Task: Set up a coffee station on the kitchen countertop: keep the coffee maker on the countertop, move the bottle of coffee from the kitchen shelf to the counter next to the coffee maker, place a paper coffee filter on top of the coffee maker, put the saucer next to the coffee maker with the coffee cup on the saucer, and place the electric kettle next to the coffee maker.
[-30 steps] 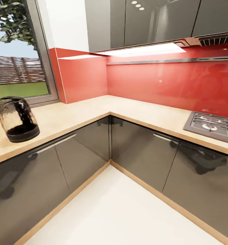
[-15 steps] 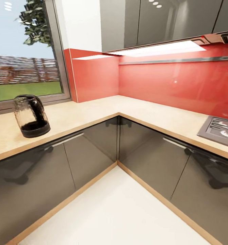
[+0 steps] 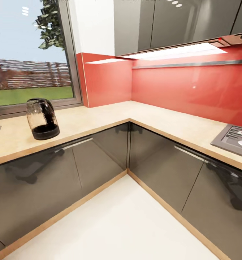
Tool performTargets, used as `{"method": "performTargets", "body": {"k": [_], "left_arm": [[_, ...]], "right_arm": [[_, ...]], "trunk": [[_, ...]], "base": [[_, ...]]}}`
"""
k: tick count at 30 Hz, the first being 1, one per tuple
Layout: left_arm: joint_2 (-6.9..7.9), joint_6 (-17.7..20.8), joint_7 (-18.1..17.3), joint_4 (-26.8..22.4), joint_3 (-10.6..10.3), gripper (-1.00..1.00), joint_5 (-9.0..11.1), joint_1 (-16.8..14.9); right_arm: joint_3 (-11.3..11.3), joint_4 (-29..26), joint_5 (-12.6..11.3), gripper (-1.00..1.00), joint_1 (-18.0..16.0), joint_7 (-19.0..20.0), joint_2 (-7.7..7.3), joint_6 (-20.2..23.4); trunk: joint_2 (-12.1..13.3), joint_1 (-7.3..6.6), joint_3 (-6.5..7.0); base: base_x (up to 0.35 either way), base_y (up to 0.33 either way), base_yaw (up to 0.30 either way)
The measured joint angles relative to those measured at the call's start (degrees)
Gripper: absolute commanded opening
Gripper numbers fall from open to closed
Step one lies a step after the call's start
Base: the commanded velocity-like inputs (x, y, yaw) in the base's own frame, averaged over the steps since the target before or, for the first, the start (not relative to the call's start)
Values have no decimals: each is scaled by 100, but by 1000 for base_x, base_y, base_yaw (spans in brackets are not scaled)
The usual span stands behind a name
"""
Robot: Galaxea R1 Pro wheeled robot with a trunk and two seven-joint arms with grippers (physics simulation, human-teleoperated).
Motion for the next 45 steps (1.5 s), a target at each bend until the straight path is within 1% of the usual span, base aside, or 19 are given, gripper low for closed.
{"method": "performTargets", "body": {"k": [8,16,23,45], "left_arm": [[1,5,-1,-1,-1,100,1,1],[1,7,-2,-1,0,100,-1,1],[1,7,-2,1,-1,100,0,1],[1,7,-2,0,0,100,2,1]], "right_arm": [[34,3,-1,100,-1,-35,6,-1],[38,3,0,100,-1,-56,47,-4],[46,3,0,100,-1,-216,69,-1],[49,-3,0,100,-1,-347,132,0]], "trunk": [[0,-1,0],[0,-2,0],[-1,-2,0],[-1,-2,0]], "base": [[-71,-119,233],[-6,-10,272],[0,-1,275],[0,0,275]]}}
